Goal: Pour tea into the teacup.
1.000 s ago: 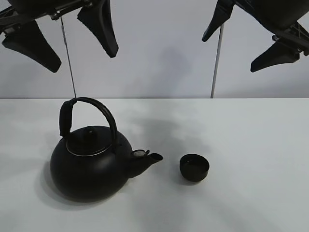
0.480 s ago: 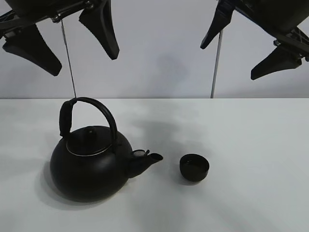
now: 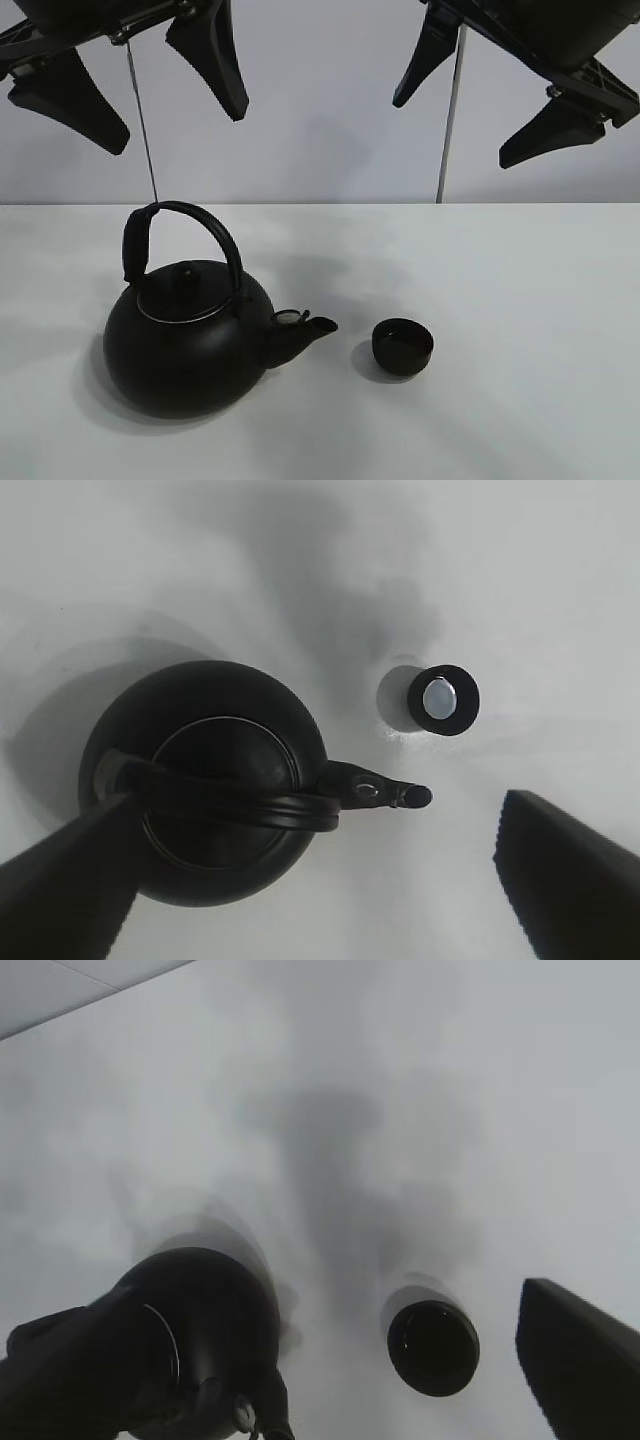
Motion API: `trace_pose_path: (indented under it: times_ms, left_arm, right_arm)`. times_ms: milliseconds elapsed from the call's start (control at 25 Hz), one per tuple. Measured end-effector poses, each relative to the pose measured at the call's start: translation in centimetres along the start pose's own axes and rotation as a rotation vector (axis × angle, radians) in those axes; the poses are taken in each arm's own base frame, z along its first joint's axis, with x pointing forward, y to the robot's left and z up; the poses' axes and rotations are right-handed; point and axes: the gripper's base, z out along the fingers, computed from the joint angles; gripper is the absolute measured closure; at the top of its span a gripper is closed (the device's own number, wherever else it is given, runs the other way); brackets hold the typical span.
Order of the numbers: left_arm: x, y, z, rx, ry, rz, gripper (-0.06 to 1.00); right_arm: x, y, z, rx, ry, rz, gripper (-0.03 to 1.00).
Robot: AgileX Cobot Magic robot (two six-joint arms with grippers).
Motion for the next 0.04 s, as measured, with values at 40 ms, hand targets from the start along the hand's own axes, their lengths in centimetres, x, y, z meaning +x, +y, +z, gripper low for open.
trace_pose_path:
  times_ms: [40]
  left_arm:
    - [0.00,0.00,0.00,0.000,0.000,0.000,0.26]
  right_arm:
    - [0.00,0.00,0.00,0.000,0.000,-0.001,0.27]
